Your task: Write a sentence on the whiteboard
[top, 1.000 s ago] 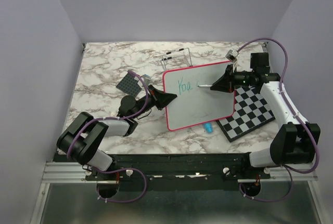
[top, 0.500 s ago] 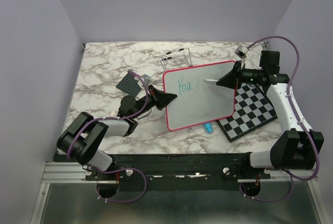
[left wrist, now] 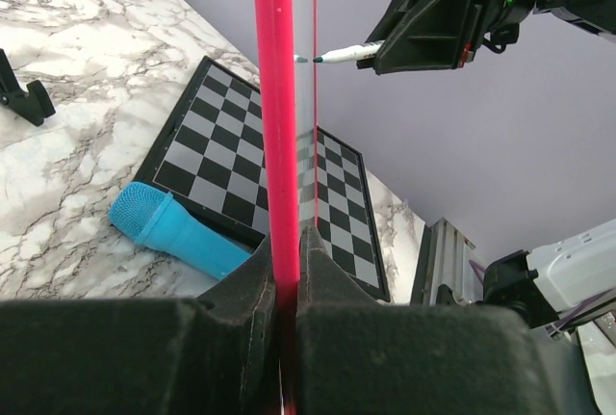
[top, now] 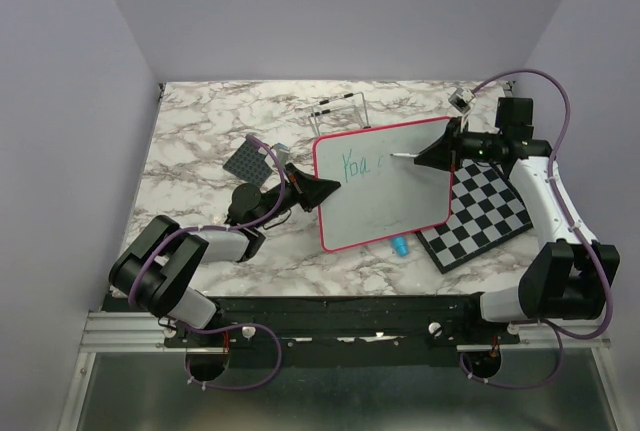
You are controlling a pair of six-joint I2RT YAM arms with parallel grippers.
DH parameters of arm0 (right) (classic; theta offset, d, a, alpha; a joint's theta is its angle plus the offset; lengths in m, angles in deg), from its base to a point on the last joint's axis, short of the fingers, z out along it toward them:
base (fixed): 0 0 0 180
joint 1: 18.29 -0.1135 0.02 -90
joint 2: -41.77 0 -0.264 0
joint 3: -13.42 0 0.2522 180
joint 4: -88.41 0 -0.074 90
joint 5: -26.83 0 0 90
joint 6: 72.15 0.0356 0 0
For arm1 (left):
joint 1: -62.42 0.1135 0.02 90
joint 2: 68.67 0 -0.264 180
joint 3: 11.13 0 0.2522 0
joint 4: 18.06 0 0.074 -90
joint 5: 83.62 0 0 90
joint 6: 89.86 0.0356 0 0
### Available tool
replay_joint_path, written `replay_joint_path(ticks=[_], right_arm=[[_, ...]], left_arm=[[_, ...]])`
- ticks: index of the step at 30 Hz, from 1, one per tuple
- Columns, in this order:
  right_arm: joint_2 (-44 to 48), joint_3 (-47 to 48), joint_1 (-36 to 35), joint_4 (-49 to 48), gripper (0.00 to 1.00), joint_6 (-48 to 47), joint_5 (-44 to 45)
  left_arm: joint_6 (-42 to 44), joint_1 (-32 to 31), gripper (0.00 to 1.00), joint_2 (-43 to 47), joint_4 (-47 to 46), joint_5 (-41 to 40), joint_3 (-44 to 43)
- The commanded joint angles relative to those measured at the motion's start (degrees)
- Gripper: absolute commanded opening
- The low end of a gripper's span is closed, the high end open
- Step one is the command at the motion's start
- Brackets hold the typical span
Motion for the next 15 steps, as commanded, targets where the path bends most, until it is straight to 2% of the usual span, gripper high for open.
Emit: replay_joint_path(ticks=[1, 15], right_arm=[[-0.76, 0.66, 0.14, -2.26, 0.01, 1.23, 0.18], [-1.82, 0.74, -1.97, -1.99, 0.01, 1.14, -1.49]], left_arm=[[5.27, -0.25, 0.0, -0.53, -0.13, 2.28, -1.17], [5.09, -0.25, 0.0, -0.97, -0.49, 2.28, -1.35]])
